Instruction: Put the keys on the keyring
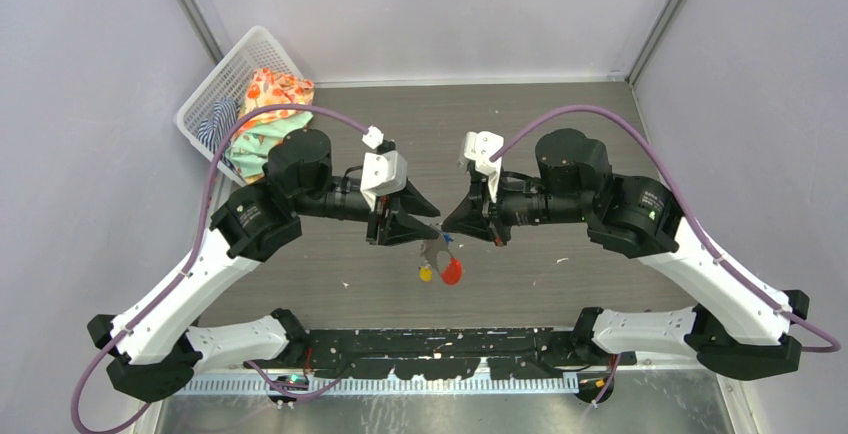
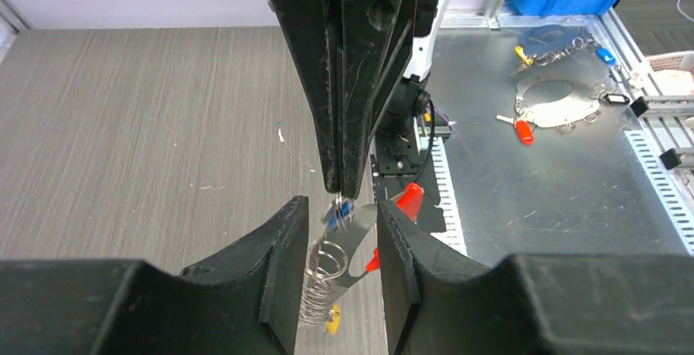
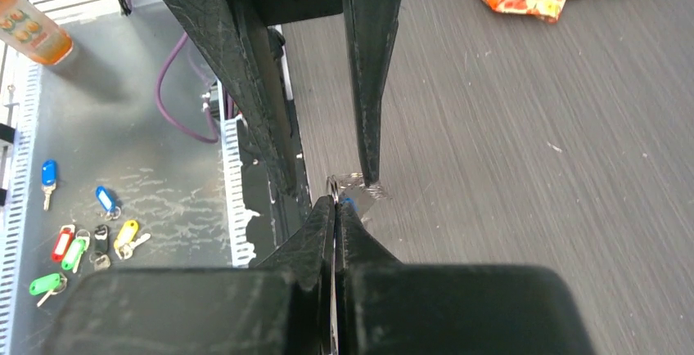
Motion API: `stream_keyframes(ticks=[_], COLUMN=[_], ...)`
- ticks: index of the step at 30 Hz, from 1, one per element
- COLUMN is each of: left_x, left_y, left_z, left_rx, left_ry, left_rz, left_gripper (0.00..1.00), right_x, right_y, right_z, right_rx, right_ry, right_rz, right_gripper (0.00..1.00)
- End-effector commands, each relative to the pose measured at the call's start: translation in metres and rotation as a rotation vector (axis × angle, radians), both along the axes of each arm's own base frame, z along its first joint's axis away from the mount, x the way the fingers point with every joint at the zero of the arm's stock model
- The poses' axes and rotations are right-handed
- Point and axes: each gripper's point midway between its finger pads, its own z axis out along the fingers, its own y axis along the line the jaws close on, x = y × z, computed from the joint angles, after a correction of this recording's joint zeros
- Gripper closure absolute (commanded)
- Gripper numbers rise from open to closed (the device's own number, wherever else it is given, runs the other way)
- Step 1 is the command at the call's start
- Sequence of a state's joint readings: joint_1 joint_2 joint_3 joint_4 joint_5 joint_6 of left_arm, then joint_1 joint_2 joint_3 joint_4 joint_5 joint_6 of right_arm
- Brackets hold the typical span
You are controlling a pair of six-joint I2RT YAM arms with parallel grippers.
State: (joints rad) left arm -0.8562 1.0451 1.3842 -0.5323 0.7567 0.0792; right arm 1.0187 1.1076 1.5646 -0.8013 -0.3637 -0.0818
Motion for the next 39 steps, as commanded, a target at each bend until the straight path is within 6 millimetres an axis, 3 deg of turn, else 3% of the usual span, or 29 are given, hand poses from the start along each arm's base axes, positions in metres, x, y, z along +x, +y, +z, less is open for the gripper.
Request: stream_keyframes(ticks=[1, 7, 13, 22, 32, 34, 39], left_x=[-0.003, 0.005, 0.008, -0.012, -0.012, -0.01, 0.0], left_y=[0.004, 0.003, -0.004, 0.001, 0.0, -0.002, -0.006], left_z=[0.007, -0.004, -0.001, -0.006, -0.006, -0.006, -0.007], left_rx=[0.002, 0.046, 0.042, 0.067, 0.062, 0.058, 0.067], left_ry=[-0.073, -0.117, -0.139, -0.135, -0.145, -0.142, -0.155], left_rz=[-0.029, -0.025, -0.047, -0.132, -0.134, -0.127, -0.091], left_gripper=[0.62, 0.66, 0.67, 0.72, 0.68, 0.72, 0.94], right_x=[-0.003, -0.003, -0.002, 0.002, 0.003, 0.002, 0.0], right_y=[-0.011, -0.011, -0.007, -0.003, -0.002, -0.002, -0.002], right_z=[0.023, 0.022, 0.019, 0.013, 0.011, 0.011, 0.012], right_rx=[0.023, -0.008, -0.045, -0.084, -0.099, -0.098, -0.096], right_ry=[-0.012, -0.004, 0.009, 0.011, 0.008, 0.012, 0.016], right_rz=[-0.025, -0.022, -0.007, -0.001, 0.007, 0.011, 0.019], right_gripper=[0.99, 0.99, 0.99, 0.99, 0.99, 0.99, 0.99])
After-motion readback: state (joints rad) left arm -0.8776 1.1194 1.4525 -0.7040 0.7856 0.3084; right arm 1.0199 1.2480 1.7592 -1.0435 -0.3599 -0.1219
